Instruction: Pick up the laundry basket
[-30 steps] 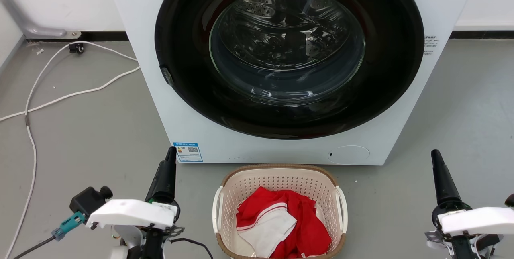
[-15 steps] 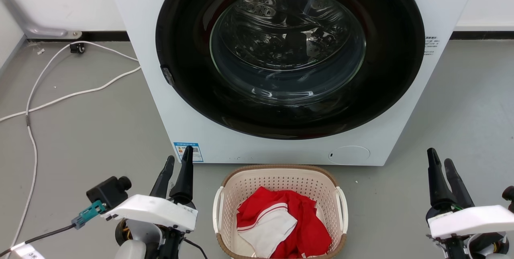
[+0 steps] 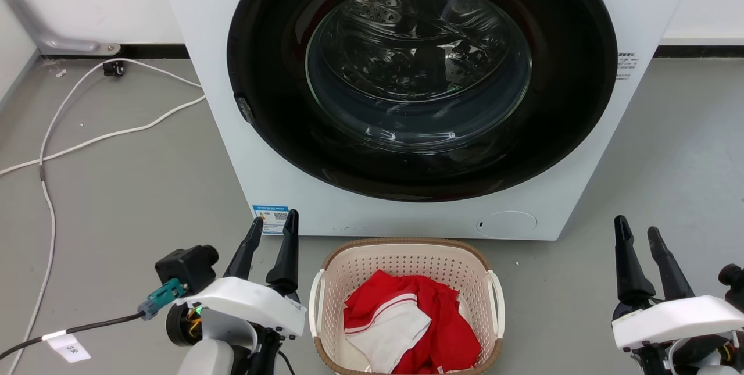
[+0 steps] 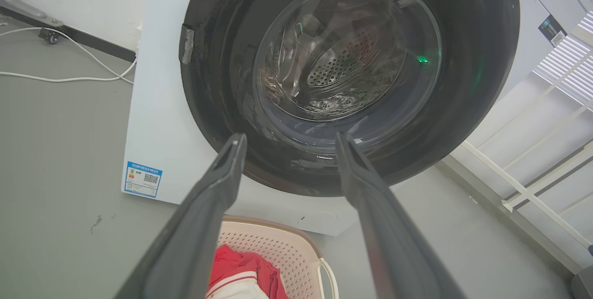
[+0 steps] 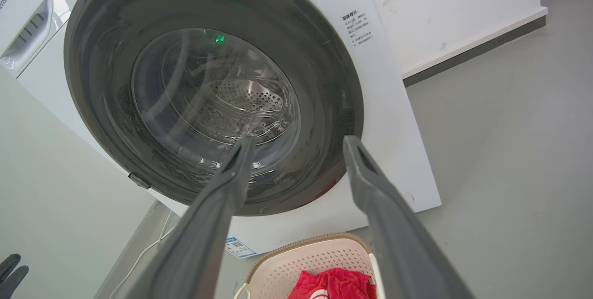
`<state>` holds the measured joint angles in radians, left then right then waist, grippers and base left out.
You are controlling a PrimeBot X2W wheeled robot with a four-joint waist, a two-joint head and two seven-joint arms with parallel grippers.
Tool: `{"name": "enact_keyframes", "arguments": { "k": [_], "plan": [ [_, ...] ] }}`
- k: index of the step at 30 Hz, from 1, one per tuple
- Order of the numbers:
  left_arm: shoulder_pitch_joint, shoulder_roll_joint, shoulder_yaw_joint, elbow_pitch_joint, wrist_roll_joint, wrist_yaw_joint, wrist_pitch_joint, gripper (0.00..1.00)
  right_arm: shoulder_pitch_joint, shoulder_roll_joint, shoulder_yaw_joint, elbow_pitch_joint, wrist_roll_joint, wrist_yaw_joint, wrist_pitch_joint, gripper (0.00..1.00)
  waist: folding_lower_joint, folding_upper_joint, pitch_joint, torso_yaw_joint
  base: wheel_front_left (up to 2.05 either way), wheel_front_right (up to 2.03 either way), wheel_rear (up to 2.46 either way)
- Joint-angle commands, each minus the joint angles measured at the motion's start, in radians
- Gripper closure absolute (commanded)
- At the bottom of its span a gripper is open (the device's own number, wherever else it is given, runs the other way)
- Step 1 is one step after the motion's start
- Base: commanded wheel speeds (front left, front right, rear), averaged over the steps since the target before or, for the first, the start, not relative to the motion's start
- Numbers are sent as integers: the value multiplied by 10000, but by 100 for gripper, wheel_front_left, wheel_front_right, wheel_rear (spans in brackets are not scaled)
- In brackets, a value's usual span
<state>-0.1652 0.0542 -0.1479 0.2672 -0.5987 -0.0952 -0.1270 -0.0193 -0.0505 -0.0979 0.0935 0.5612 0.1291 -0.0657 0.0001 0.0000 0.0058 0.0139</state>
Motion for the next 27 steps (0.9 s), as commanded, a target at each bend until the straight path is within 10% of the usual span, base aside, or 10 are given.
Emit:
{"name": "enact_keyframes", "arguments": {
  "k": [1,27],
  "plan": [
    [-255,80,-90,-29,352,54,-104,0,-1,-15,-25,-109,-353,21,-46,0,0,0,-2,6,0,0,0],
    [-609,181,-820,516,2964,372,-733,0,54,-7,-88,109,-2805,23,-324,0,0,0,11,111,0,0,0]
  ]
}}
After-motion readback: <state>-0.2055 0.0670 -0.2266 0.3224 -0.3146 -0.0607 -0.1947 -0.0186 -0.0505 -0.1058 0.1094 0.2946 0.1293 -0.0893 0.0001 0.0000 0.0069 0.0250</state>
